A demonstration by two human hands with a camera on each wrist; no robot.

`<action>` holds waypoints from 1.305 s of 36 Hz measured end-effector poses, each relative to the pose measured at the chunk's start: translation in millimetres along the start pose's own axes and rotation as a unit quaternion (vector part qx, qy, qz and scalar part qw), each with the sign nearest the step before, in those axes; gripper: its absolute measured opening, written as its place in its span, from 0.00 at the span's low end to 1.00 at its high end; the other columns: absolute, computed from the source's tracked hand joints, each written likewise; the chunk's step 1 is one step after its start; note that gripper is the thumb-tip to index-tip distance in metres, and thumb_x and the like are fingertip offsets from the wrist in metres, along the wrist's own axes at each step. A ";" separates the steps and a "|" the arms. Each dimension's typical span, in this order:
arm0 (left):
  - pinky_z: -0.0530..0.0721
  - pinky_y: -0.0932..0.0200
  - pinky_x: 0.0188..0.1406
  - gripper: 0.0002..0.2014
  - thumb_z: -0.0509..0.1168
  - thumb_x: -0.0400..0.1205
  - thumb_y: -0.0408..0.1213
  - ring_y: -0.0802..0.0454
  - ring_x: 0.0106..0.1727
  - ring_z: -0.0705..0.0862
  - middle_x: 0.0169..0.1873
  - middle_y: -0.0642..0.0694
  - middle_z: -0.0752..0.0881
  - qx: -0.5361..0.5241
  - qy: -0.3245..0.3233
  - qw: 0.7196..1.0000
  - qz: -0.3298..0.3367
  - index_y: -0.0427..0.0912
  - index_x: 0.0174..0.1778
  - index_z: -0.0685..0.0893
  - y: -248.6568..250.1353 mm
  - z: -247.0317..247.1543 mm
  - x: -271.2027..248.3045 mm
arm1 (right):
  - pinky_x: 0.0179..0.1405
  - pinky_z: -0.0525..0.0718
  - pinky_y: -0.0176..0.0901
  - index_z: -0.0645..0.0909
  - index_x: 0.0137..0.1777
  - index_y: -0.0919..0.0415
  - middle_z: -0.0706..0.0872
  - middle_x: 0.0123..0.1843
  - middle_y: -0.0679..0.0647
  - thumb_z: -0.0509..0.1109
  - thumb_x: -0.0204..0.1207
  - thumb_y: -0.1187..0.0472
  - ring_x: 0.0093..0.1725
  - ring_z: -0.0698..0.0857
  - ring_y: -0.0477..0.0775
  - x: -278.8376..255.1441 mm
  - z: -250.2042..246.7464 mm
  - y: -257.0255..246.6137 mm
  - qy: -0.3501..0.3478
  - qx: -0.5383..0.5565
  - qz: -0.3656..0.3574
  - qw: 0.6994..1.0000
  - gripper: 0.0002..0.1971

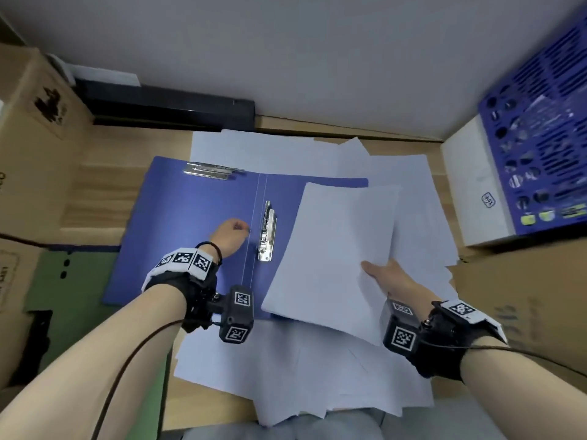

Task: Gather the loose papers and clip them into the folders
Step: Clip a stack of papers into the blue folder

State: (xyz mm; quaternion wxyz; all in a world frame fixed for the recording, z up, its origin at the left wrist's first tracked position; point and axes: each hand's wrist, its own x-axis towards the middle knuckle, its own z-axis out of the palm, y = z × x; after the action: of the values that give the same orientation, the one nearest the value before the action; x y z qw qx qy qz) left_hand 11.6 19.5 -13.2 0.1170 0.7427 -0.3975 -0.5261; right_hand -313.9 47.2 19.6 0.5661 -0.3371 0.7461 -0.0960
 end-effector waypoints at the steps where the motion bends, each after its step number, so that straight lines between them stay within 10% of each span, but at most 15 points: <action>1: 0.74 0.56 0.64 0.14 0.58 0.85 0.31 0.42 0.65 0.79 0.64 0.40 0.82 0.000 0.004 1.000 -0.008 0.38 0.65 0.81 -2.5 1.5 0.5 | 0.65 0.80 0.55 0.77 0.67 0.60 0.87 0.50 0.50 0.67 0.82 0.57 0.55 0.85 0.59 -0.3 -1.0 -2.3 -0.016 -0.006 -0.005 1.000 0.16; 8: 0.73 0.54 0.66 0.16 0.58 0.84 0.30 0.41 0.66 0.79 0.66 0.41 0.81 0.025 0.005 1.000 -0.012 0.41 0.67 0.79 6.1 7.0 0.7 | 0.67 0.80 0.60 0.78 0.69 0.57 0.89 0.56 0.50 0.68 0.79 0.51 0.57 0.87 0.57 19.1 1.9 -2.2 -0.086 -0.028 -0.018 0.996 0.20; 19: 0.72 0.59 0.57 0.18 0.58 0.84 0.29 0.43 0.59 0.79 0.68 0.39 0.79 0.044 0.017 0.999 -0.023 0.43 0.70 0.78 16.1 9.2 0.7 | 0.37 0.77 0.34 0.75 0.48 0.53 0.80 0.43 0.43 0.62 0.85 0.57 0.41 0.79 0.41 29.6 10.3 -10.7 -0.127 -0.029 -0.036 0.991 0.03; 24: 0.69 0.64 0.58 0.22 0.57 0.83 0.25 0.44 0.69 0.77 0.69 0.41 0.78 0.024 0.011 1.000 -0.011 0.40 0.74 0.76 27.8 12.4 1.0 | 0.45 0.79 0.41 0.79 0.61 0.58 0.84 0.44 0.46 0.64 0.84 0.57 0.46 0.84 0.52 37.0 16.0 -12.0 -0.135 -0.028 -0.038 0.990 0.10; 30: 0.73 0.61 0.32 0.19 0.52 0.85 0.27 0.51 0.31 0.71 0.34 0.45 0.77 -0.040 -0.009 0.998 -0.040 0.44 0.71 0.75 34.3 17.9 6.2 | 0.50 0.81 0.43 0.76 0.65 0.62 0.84 0.47 0.48 0.66 0.82 0.55 0.50 0.84 0.53 43.6 23.7 -20.1 -0.117 -0.028 -0.024 0.992 0.16; 41: 0.73 0.61 0.30 0.07 0.54 0.88 0.37 0.50 0.29 0.70 0.32 0.46 0.73 -0.142 -0.018 0.988 -0.059 0.44 0.59 0.75 45.1 20.5 4.4 | 0.61 0.79 0.47 0.67 0.62 0.56 0.77 0.41 0.45 0.65 0.83 0.61 0.51 0.81 0.53 43.1 26.3 -31.4 -0.093 0.010 -0.010 0.996 0.12; 47: 0.75 0.64 0.30 0.10 0.54 0.87 0.37 0.51 0.29 0.70 0.29 0.47 0.72 -0.201 -0.022 0.978 -0.057 0.40 0.46 0.79 50.8 8.6 -2.3 | 0.68 0.79 0.55 0.70 0.66 0.61 0.81 0.54 0.53 0.68 0.81 0.59 0.60 0.82 0.58 43.6 31.1 -33.7 -0.072 0.001 0.014 0.997 0.17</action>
State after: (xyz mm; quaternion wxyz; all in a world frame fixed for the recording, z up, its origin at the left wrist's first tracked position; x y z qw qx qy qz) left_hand -20.0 -10.1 14.9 0.2248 0.7139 -0.2429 -0.6171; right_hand -278.1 2.5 -7.3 0.6199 -0.3323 0.7079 -0.0645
